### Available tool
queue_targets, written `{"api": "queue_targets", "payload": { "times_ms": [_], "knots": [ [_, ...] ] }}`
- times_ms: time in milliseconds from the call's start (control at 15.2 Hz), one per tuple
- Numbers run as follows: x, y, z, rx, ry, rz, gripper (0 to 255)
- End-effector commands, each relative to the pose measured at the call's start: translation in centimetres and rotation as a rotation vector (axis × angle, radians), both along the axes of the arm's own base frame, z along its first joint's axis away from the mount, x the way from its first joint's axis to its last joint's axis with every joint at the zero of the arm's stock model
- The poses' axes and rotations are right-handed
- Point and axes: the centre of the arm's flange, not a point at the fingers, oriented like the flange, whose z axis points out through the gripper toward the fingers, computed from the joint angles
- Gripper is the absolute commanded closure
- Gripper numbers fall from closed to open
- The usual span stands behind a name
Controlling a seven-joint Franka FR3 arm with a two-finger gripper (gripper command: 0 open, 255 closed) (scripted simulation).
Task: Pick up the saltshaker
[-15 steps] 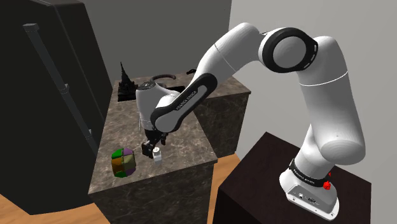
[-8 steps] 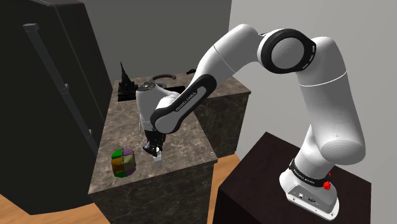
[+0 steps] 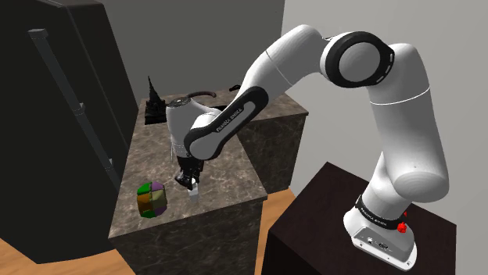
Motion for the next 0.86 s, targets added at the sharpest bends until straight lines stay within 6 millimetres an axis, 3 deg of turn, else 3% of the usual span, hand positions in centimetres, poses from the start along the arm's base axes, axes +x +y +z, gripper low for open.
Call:
{"api": "queue_targets", "payload": {
  "times_ms": [0, 660, 792],
  "knots": [
    [0.1, -0.1, 1.1, 0.0, 0.0, 0.0, 255],
    [0.1, -0.1, 6.3, 0.0, 0.0, 0.0, 255],
    [0.1, -0.1, 6.4, 0.0, 0.0, 0.0, 255]
  ]
}}
